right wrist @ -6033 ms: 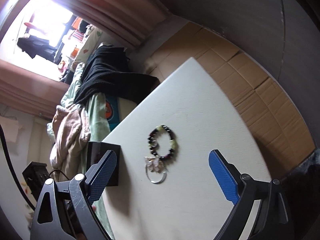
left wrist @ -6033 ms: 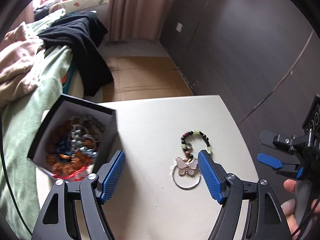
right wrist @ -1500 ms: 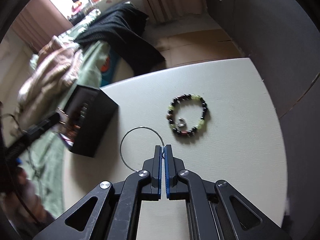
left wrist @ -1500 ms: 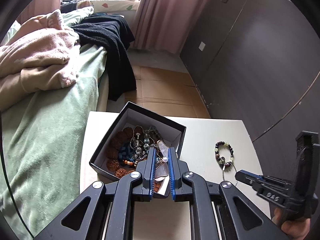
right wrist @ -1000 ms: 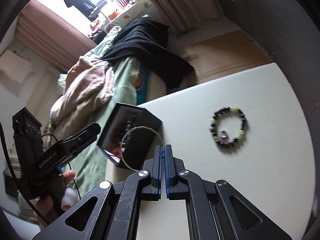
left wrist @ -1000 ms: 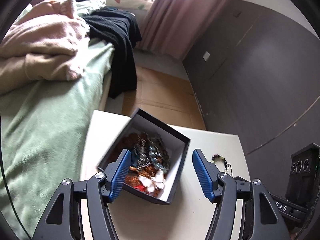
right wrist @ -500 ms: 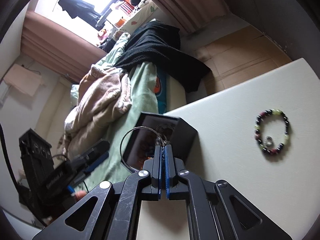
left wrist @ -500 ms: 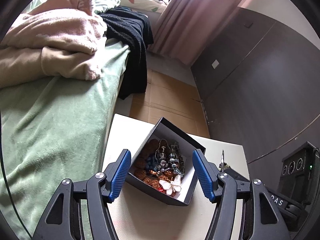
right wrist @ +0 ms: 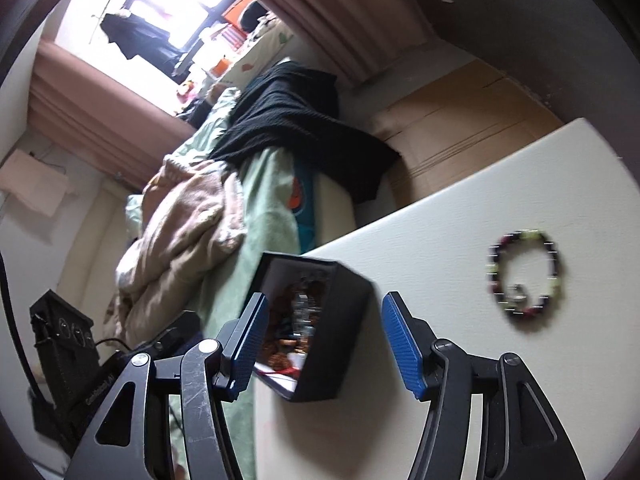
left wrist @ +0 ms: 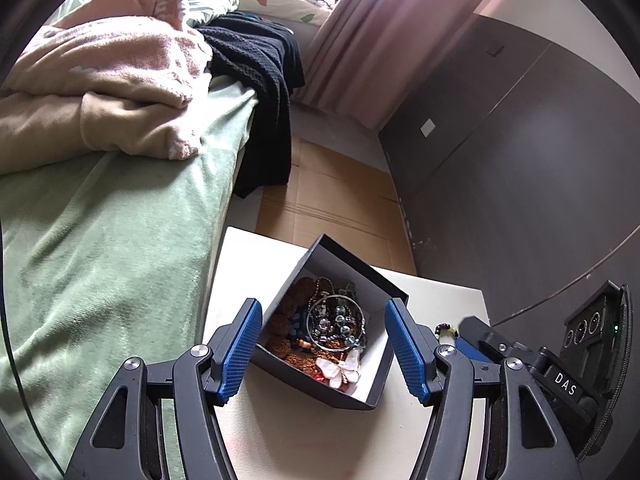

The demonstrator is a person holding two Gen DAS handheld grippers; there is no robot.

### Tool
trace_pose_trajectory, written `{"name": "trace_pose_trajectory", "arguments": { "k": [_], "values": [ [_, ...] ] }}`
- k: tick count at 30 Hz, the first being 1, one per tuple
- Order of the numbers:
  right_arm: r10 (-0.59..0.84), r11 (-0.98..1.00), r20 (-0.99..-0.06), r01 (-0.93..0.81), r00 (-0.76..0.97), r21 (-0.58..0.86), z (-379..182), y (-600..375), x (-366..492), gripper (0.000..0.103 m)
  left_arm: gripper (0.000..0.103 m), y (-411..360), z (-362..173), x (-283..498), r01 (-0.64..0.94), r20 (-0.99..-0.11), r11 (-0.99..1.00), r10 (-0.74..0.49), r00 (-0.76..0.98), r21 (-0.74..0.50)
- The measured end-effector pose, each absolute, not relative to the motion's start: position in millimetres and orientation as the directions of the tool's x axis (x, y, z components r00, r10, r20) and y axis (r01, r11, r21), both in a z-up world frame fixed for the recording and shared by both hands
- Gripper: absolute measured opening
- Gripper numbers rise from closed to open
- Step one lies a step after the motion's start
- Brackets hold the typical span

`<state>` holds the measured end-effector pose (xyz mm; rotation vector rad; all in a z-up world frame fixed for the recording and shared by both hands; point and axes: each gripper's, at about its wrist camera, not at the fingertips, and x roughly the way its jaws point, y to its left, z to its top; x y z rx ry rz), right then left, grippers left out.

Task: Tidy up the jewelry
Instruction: 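Carry the silver hoop over the box and open the right gripper, then reach the left gripper to the black-green bead bracelet and close on it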

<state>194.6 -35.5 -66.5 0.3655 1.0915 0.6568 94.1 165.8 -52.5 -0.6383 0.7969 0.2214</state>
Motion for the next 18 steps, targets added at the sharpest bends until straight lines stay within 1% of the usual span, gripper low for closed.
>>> {"name": "trace_pose_trajectory", "arguments": {
  "k": [3,7,8,10,12,13,14,15,16,18],
  "values": [
    [0.615,0.788,-0.726,-0.270,0.308,0.553,-67.0,-56.9,197.8,0.060,0.065,158.4,-52.7,96.7,-0.405,-0.725,0.799,-0.056,0.686,-0.445],
    [0.589,0.808,-0.738,-0.224,0.329,0.545,-66.1,-82.2,202.4,0.061,0.065,145.5,-52.4,102.5,-0.387,-0.728,0.815,-0.061,0.683,-0.431],
    [0.585,0.811,-0.740,-0.218,0.332,0.543,-66.1,-86.1,203.0,0.066,0.065,141.1,-52.4,104.3,-0.380,-0.728,0.820,-0.063,0.682,-0.427],
    [0.575,0.818,-0.745,-0.208,0.338,0.537,-65.7,-94.3,202.7,0.072,0.065,133.7,-51.9,107.5,-0.362,-0.724,0.829,-0.072,0.686,-0.426],
    [0.563,0.826,-0.753,-0.207,0.340,0.525,-63.5,-100.7,202.4,0.075,0.065,126.0,-49.9,109.6,-0.342,-0.714,0.839,-0.075,0.696,-0.422],
    [0.561,0.828,-0.753,-0.205,0.344,0.522,-61.8,-103.9,202.6,0.079,0.065,121.4,-49.1,111.1,-0.335,-0.715,0.847,-0.074,0.696,-0.413],
    [0.560,0.828,-0.751,-0.204,0.351,0.522,-60.4,-106.7,202.9,0.086,0.067,116.4,-48.8,112.6,-0.335,-0.720,0.854,-0.065,0.691,-0.399],
    [0.557,0.830,-0.748,-0.199,0.360,0.522,-58.6,-110.6,203.0,0.090,0.074,111.4,-49.1,114.0,-0.337,-0.725,0.859,-0.055,0.687,-0.385],
    [0.552,0.833,-0.747,-0.192,0.371,0.520,-56.7,-115.0,203.6,0.095,0.084,107.3,-49.3,114.9,-0.336,-0.724,0.863,-0.050,0.688,-0.378],
    [0.545,0.836,-0.748,-0.181,0.379,0.517,-54.9,-121.8,204.7,0.096,0.094,98.8,-49.1,116.5,-0.338,-0.720,0.869,-0.030,0.693,-0.362]
  ]
}}
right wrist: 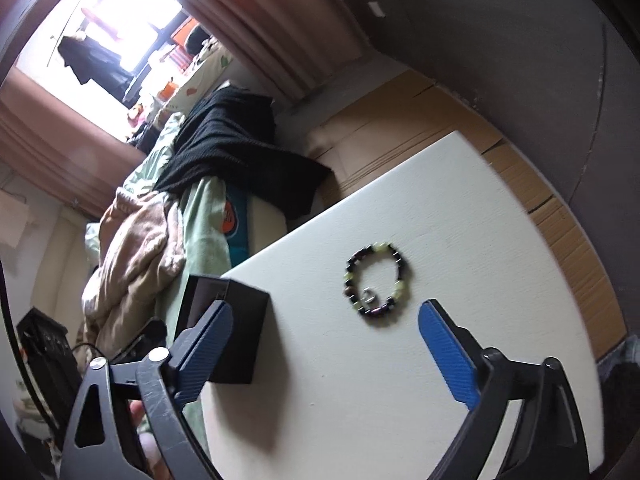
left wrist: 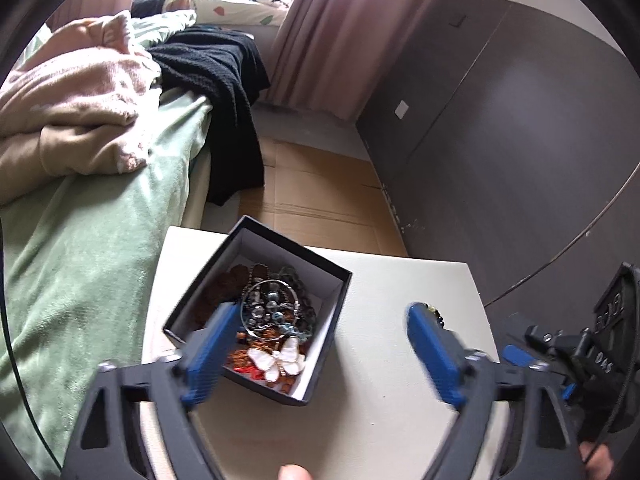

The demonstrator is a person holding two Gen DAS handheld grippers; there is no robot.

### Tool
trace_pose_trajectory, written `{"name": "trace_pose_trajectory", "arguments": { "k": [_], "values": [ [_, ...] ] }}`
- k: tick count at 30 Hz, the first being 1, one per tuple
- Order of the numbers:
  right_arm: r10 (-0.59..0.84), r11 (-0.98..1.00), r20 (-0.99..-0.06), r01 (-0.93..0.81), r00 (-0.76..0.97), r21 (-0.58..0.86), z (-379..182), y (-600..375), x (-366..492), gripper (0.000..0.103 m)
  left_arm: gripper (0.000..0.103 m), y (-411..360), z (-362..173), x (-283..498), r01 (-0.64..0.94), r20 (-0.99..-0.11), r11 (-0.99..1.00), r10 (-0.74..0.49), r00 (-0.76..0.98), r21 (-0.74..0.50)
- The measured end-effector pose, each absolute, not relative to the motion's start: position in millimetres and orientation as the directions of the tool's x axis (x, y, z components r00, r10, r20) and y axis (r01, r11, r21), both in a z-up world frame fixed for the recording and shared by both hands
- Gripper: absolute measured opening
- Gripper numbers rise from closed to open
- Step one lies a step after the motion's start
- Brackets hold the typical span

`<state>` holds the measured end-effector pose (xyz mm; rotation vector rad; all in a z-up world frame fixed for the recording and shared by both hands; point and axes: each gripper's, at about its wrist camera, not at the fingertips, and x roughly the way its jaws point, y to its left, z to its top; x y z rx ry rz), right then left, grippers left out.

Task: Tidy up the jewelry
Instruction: 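Reach the left gripper to the black-green bead bracelet and close on it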

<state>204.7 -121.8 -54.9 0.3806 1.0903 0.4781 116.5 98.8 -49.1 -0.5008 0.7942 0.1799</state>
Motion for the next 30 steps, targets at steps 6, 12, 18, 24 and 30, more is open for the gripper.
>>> {"name": "trace_pose_trajectory", "arguments": {
  "k": [6,12,18,24,30],
  "values": [
    [0.529,0.845,-0.749,-0.169,0.399,0.507,-50.6,-140.9,208.2,0.103,0.101,80.4,-44.5,122.7,-0.322,-0.706,0.885,-0.011,0.708,-0.336],
    [0.513,0.850,-0.736,-0.137,0.442,0.509,-44.3,-171.7,213.0,0.103,0.103,58.0,-37.5,130.4,-0.274,-0.683,0.904,-0.028,0.730,-0.329],
    [0.485,0.863,-0.730,-0.125,0.482,0.490,-39.0,-194.4,216.5,0.103,0.103,36.1,-31.5,139.6,-0.218,-0.654,0.909,-0.075,0.753,-0.355],
    [0.492,0.852,-0.711,-0.113,0.502,0.511,-38.2,-213.2,222.1,0.103,0.103,13.5,-30.9,153.9,-0.170,-0.666,0.932,-0.095,0.739,-0.322],
    [0.501,0.843,-0.714,-0.092,0.489,0.529,-40.8,-223.6,229.3,0.103,0.103,-4.4,-40.1,174.0,-0.155,-0.713,0.952,-0.084,0.697,-0.263]
  ]
}}
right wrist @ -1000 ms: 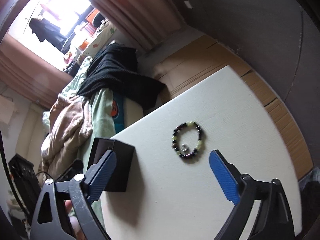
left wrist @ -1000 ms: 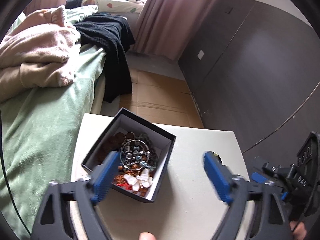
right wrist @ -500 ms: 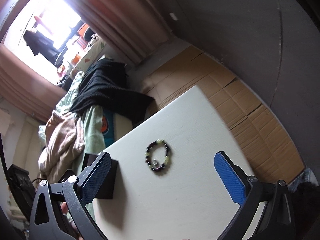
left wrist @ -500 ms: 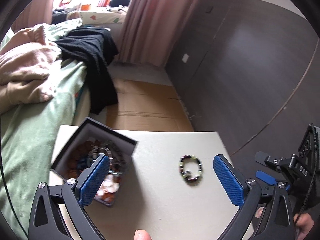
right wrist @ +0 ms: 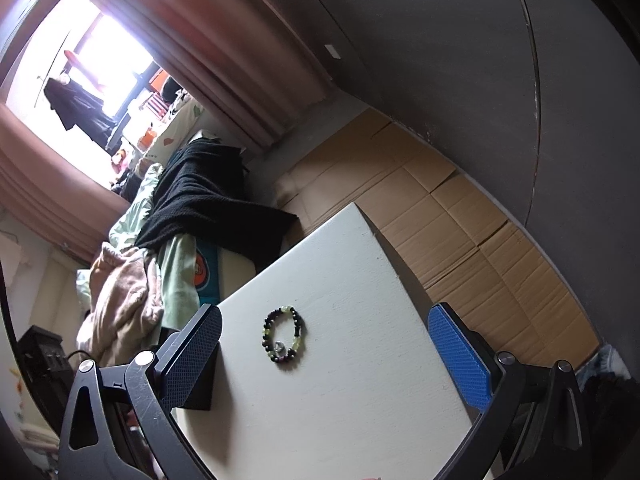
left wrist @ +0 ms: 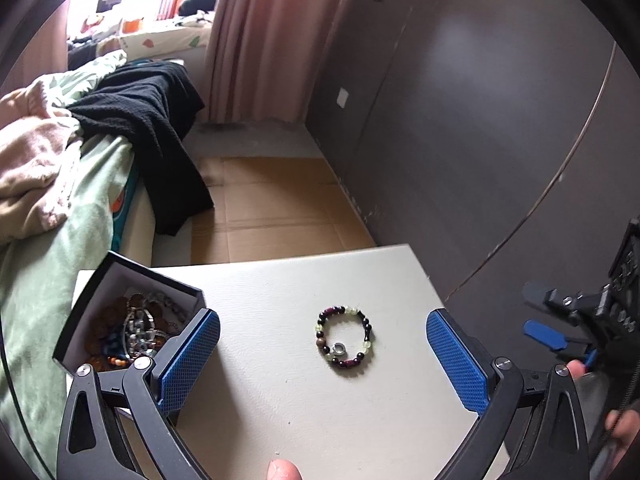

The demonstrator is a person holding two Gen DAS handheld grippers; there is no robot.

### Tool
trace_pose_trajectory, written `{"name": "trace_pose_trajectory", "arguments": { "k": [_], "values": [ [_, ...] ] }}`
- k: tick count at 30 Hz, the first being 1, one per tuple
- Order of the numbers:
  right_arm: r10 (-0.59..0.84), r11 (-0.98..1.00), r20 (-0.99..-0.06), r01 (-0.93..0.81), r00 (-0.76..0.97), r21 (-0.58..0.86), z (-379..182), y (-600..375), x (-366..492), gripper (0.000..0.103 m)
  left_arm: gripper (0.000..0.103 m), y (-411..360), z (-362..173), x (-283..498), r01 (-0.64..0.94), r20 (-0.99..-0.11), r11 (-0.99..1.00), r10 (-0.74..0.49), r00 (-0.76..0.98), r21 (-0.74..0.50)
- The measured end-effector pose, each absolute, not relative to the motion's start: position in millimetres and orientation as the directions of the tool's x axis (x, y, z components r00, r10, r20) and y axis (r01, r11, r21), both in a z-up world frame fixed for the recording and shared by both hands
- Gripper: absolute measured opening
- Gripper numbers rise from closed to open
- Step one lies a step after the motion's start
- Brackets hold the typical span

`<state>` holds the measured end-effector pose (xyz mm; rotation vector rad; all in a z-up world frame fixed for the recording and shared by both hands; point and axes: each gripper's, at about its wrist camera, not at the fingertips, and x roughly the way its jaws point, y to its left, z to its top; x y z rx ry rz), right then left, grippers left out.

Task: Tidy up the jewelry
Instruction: 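Reach the left gripper to the black-green bead bracelet and close on it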

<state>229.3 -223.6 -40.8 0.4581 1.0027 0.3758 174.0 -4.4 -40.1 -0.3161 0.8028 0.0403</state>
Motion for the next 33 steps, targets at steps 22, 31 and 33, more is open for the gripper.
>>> {"name": "trace_pose_trajectory", "arguments": {
  "k": [22,31,33],
  "values": [
    [0.483,0.856,-0.767,-0.042,0.422,0.515,-55.6,-248.6,243.7,0.102,0.038,-30.4,-111.9,241.5,-0.184,-0.901,0.978,-0.010,0.434,-0.099],
    [0.495,0.847,-0.766,-0.030,0.410,0.531,-58.2,-250.9,243.2,0.102,0.022,-29.5,-128.3,246.0,-0.237,-0.918,0.970,0.039,0.394,-0.060],
    [0.495,0.847,-0.767,-0.030,0.409,0.531,-58.3,-250.4,243.6,0.102,0.019,-29.6,-131.1,244.9,-0.241,-0.924,0.968,0.032,0.381,-0.066]
  ]
}}
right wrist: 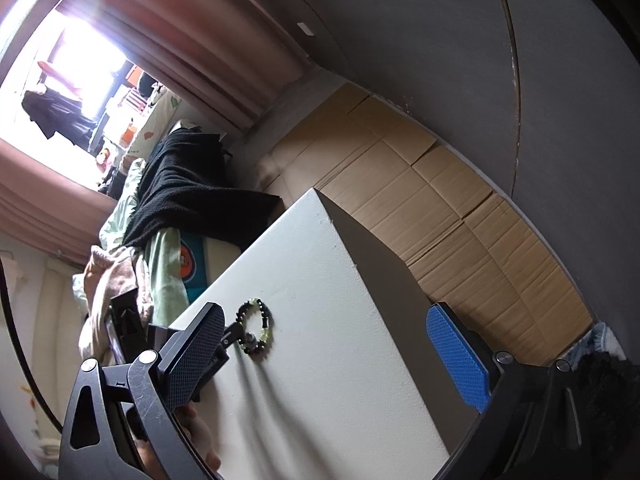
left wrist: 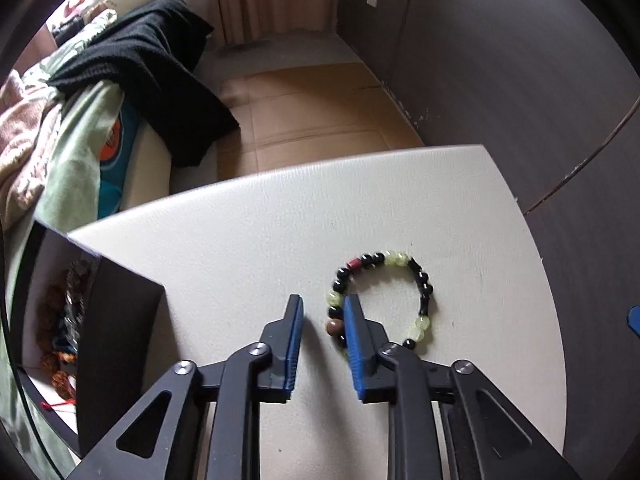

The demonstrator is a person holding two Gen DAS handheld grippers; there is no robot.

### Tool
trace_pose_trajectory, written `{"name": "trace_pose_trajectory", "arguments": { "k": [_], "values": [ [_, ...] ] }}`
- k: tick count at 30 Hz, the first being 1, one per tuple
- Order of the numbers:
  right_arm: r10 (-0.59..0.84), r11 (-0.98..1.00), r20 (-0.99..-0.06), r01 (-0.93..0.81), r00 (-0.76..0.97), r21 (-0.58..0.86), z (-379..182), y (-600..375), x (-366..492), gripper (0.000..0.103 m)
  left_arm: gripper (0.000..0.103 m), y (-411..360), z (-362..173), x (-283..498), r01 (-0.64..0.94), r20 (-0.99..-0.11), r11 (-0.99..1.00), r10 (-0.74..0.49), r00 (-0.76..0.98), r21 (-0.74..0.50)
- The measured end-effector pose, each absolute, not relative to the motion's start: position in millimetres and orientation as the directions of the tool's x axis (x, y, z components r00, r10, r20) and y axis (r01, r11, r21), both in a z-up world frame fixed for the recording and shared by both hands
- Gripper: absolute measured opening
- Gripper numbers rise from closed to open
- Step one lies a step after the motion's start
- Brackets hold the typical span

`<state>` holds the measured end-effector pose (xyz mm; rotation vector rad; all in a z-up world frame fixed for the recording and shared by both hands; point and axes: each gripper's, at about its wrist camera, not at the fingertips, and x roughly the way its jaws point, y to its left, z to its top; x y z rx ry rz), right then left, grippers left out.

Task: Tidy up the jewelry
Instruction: 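Reach the left gripper to the black-green bead bracelet and close on it, then drop the bead bracelet into the box with the left gripper while the right grasps the small silver ring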

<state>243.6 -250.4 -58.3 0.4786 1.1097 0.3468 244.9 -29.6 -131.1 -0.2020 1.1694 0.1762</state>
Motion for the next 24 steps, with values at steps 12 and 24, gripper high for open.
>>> {"name": "trace_pose_trajectory", "arguments": {
  "k": [12,24],
  "values": [
    [0.520,0.844,-0.770,-0.082,0.371,0.530,-61.7,-223.4,240.8,0.102,0.010,-14.5,-98.2,213.7,-0.219,-0.880,0.950,-0.099,0.465,-0.222],
    [0.518,0.855,-0.797,-0.171,0.309,0.490,-74.6,-170.0,235.2,0.079,0.010,21.8,-68.9,162.3,-0.222,-0.782,0.896,-0.188,0.595,-0.384]
  ]
}}
